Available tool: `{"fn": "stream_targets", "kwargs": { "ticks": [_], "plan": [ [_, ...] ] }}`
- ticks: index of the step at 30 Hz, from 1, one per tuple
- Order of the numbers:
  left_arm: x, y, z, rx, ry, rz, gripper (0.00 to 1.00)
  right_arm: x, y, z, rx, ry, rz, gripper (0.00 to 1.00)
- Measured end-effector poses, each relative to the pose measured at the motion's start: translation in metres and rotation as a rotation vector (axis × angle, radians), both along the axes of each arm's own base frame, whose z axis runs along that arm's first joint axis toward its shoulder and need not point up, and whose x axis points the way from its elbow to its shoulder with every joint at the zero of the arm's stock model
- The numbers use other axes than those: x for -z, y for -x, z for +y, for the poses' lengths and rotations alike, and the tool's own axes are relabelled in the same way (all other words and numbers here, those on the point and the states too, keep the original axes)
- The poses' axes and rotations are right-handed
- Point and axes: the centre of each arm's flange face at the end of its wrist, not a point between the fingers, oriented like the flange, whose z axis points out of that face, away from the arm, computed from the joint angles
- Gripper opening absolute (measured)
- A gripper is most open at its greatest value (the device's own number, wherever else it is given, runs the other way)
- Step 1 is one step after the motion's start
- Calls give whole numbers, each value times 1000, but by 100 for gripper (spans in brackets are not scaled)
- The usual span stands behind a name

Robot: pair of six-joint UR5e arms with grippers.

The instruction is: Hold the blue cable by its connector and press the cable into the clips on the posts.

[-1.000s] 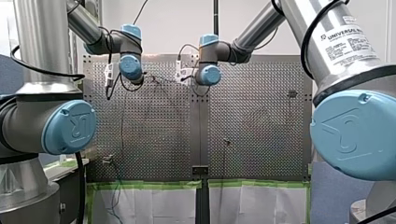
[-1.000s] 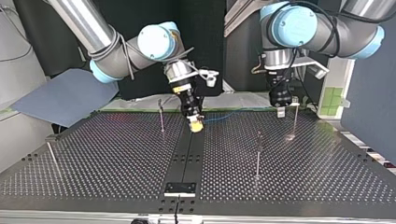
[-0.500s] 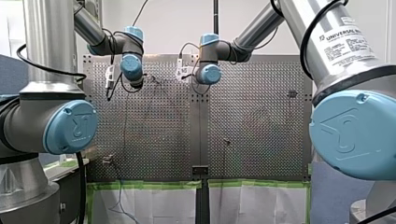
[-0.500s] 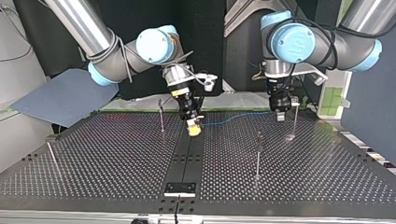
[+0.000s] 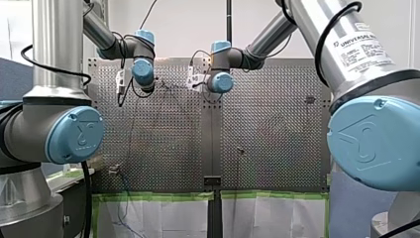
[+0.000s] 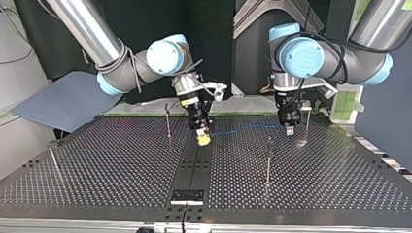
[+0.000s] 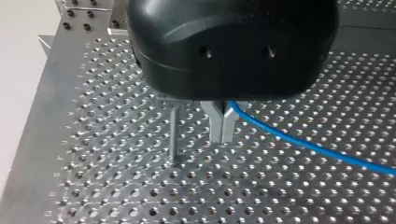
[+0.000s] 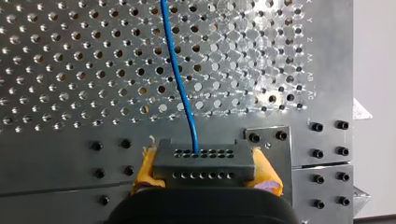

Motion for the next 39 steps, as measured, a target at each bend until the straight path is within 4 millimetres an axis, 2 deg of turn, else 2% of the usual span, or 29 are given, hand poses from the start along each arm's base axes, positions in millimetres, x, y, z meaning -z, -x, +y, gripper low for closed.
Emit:
{"fn": "stream_targets", "kwargs": {
  "ticks": [6,15,21,31,39],
  "plan": [
    [-9,-8,-1,-3,17,-25,0,4,-9,-2,-9,-4,4,0],
    [-4,-25,-2,-11,25,-17,0,-1,-14,-9,-7,4,-4,0],
    [-8,-41,-3,-19,32,-22,0,6,-19,-16,-5,-3,3,0],
    [1,-61,1,-26,34,-16,0,7,-27,-25,-3,0,0,0],
    [-13,-75,5,-7,53,-62,0,9,-28,-28,-1,0,0,0]
  ]
}}
